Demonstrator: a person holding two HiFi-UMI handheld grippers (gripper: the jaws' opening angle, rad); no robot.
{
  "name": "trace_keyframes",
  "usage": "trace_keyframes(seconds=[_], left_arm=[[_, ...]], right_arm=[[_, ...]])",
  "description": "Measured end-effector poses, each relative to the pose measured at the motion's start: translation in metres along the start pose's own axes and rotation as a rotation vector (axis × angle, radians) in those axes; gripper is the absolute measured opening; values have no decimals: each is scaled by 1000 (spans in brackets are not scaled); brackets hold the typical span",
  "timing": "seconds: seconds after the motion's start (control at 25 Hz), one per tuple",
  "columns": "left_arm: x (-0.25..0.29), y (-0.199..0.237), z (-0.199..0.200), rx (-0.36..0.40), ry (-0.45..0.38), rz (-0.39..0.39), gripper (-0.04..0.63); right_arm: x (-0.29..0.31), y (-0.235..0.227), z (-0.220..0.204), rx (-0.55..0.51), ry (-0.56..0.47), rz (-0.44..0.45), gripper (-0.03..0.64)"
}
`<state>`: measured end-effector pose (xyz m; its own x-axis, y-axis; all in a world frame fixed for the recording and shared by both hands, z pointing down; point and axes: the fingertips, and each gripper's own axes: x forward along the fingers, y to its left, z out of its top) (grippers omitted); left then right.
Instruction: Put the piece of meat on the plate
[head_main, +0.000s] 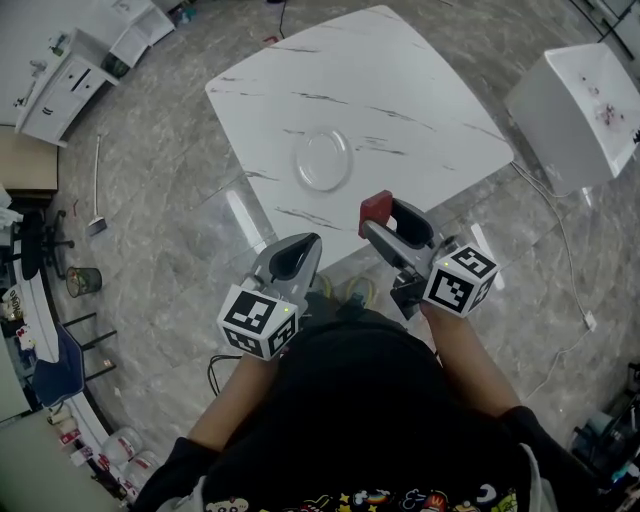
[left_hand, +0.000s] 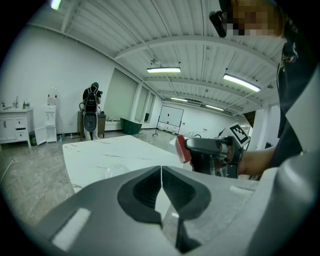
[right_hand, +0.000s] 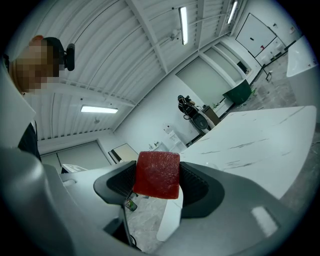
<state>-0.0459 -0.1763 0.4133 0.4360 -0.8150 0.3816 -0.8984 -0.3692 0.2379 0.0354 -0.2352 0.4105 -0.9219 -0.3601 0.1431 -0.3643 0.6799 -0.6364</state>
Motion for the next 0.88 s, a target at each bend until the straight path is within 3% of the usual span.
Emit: trace_keyframes(seconds=[0.48,0.88], left_arm=[[-1,6,-5,-3,28,22,0],[2,34,-9,-32,41,-6,0]], right_arm=[[10,-13,-9,11,21,6,295],[42,-27,-17,3,68,-53,295]])
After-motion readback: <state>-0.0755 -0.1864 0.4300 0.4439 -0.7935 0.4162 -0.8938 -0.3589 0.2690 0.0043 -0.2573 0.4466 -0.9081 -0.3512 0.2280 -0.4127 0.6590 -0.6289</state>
